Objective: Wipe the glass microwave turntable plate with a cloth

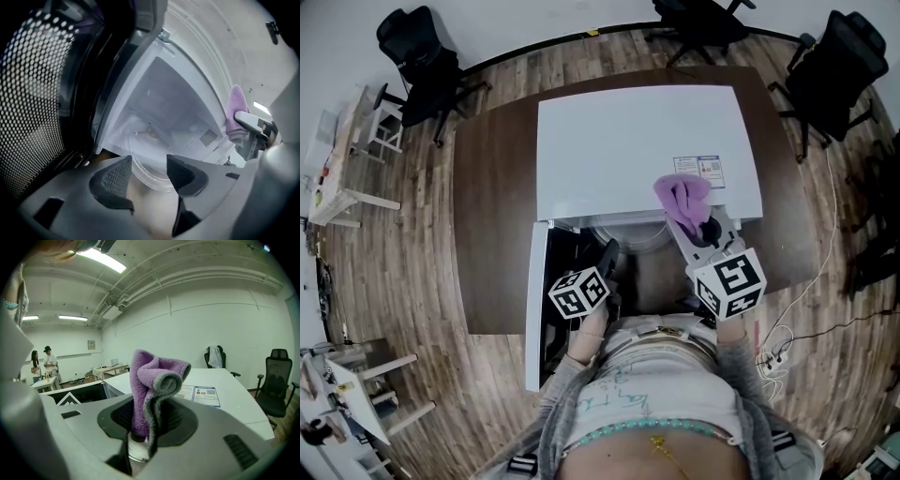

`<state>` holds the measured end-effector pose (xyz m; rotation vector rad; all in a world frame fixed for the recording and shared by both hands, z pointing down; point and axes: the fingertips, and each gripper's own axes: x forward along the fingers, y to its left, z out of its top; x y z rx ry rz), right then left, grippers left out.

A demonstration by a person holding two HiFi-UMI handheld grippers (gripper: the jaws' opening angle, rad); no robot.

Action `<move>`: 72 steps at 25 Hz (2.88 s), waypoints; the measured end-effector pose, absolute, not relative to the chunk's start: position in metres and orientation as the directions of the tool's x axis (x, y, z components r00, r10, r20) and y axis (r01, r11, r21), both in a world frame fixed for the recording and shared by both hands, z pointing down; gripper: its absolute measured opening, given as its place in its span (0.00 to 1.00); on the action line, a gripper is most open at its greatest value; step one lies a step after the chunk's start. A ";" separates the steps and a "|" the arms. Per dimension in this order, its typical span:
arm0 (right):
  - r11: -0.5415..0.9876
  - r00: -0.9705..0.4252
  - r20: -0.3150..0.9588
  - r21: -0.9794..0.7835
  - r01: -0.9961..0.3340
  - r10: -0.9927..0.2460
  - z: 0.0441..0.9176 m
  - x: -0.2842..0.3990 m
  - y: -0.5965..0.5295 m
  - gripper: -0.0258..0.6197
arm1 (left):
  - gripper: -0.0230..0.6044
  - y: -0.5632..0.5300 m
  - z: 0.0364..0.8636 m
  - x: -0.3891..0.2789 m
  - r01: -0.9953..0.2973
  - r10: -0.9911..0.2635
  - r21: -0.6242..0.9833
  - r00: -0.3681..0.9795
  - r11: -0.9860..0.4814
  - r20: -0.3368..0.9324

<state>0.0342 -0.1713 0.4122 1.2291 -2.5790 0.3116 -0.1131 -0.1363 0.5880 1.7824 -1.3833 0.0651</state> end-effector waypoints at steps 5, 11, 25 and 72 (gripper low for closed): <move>0.619 -0.607 0.330 -0.080 -0.781 -0.723 0.413 0.035 -0.172 0.21 | 0.41 -0.138 0.603 -0.113 -0.746 -0.770 0.664 0.391 0.055 0.503; 0.621 -0.611 0.329 -0.088 -0.779 -0.720 0.414 0.034 -0.172 0.21 | 0.44 -0.138 0.624 -0.100 -0.652 -0.747 0.749 0.438 0.119 0.500; 0.619 -0.615 0.320 -0.102 -0.778 -0.721 0.416 0.034 -0.173 0.22 | 0.44 -0.155 0.648 -0.088 -0.336 -0.806 0.923 0.484 0.188 0.341; 0.777 -0.675 0.458 0.058 -0.627 -0.578 0.452 0.018 -0.117 0.22 | 0.15 -0.111 0.648 -0.075 -0.234 -0.814 0.946 0.489 0.223 0.313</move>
